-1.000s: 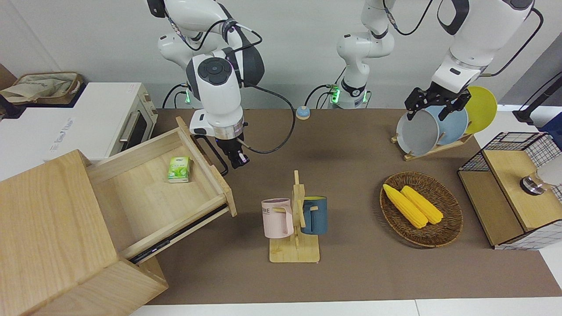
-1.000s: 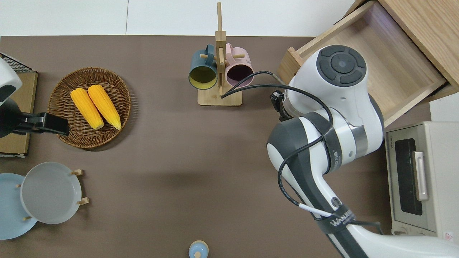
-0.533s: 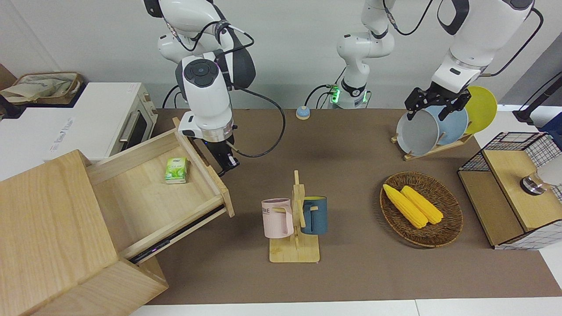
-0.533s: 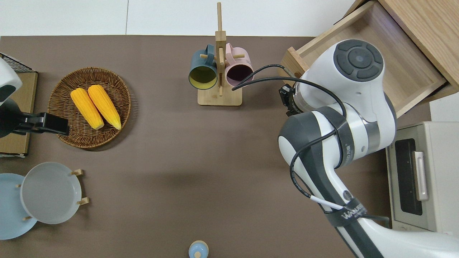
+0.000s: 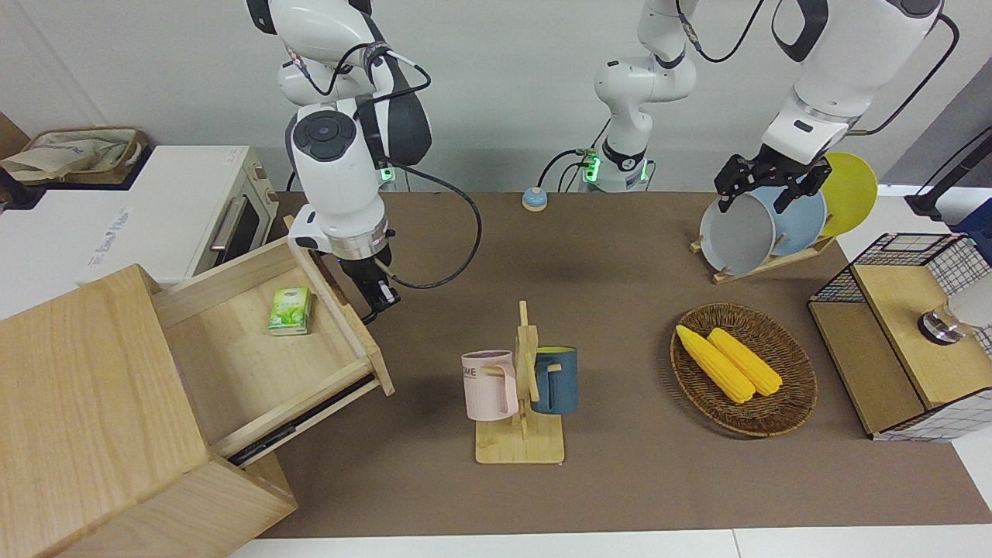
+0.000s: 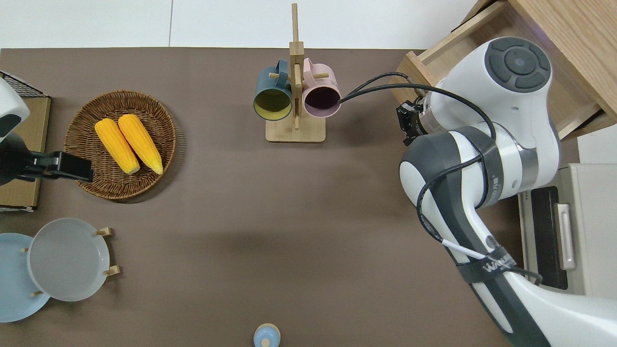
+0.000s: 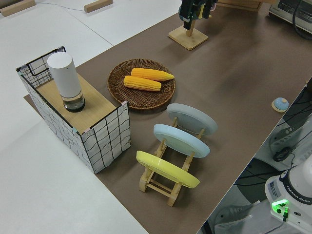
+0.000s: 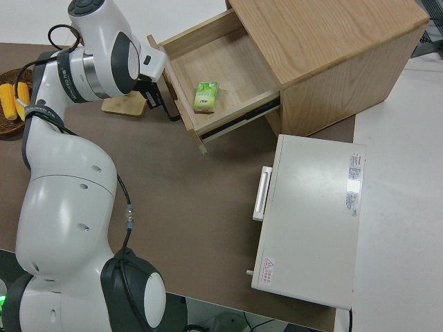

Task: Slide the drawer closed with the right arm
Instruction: 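Push the drawer front with the right gripper away from the robot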

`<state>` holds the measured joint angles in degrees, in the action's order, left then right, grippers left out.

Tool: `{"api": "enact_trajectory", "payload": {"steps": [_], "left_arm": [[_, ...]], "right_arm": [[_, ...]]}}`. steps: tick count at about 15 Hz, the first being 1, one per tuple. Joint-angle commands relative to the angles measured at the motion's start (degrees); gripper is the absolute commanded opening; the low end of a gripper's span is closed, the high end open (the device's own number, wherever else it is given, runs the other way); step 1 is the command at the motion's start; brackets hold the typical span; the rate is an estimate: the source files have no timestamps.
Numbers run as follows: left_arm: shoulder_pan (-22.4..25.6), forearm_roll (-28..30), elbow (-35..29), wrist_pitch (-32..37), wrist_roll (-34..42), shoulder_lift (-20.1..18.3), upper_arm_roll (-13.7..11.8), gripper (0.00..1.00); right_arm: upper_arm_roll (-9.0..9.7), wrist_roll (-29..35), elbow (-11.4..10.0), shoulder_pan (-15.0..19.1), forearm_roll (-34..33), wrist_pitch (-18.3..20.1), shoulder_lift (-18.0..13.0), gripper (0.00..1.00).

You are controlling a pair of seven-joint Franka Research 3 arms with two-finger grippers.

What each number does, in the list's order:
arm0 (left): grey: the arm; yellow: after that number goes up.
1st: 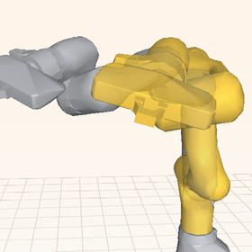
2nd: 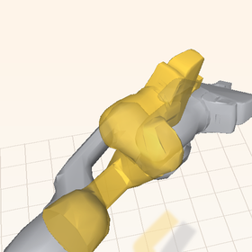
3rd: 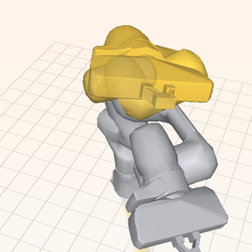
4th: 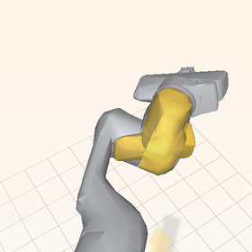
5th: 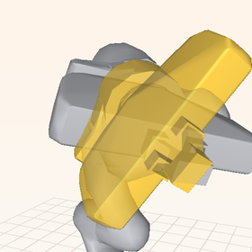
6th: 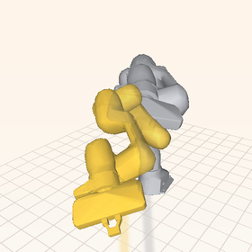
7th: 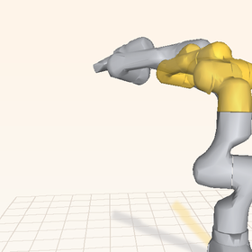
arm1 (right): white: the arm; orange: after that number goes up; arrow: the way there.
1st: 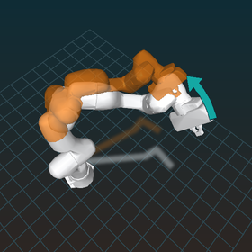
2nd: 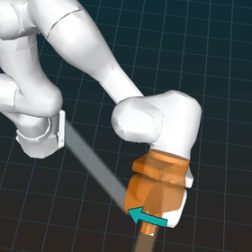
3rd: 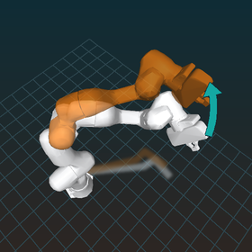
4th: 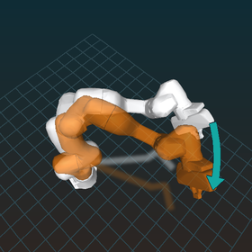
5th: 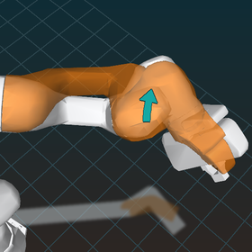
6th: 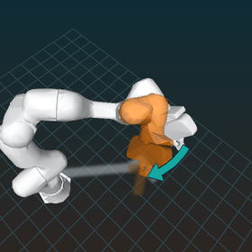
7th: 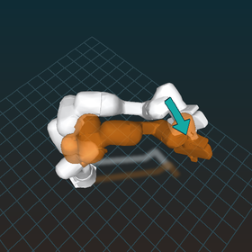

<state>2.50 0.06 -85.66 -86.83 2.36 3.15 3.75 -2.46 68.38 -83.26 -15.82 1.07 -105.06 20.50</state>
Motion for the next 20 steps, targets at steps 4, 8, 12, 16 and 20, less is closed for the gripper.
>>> {"api": "enact_trajectory", "payload": {"steps": [4, 8, 12, 16, 20], "left_arm": [[-0.30, -1.03, 0.58, 1.05, -0.60, -0.25, 0.03, 0.99], [-0.39, -1.03, 0.58, 1.05, -0.60, -0.17, 0.03, 0.99], [-0.30, -1.03, 0.49, 1.05, -0.60, -0.17, 0.03, 0.99], [-0.30, -1.03, 0.49, 1.05, -0.60, -0.17, 0.03, 0.99], [-0.30, -1.03, 0.58, 1.05, -0.60, -0.25, 0.03, 0.99]], "right_arm": [[1.14, -1.50, 5.29, 3.96, -0.62, 0.04, 3.93, 0.000], [1.23, -3.34, 6.96, 5.27, -1.59, -0.05, 5.24, 0.000], [3.07, -6.58, 8.20, 8.43, -2.20, 0.12, 5.95, 0.000], [6.23, -9.14, 8.29, 12.48, -4.05, 0.30, 5.95, 0.000], [6.50, -9.41, 9.43, 14.94, -4.05, 0.47, 6.04, 0.000]]}}
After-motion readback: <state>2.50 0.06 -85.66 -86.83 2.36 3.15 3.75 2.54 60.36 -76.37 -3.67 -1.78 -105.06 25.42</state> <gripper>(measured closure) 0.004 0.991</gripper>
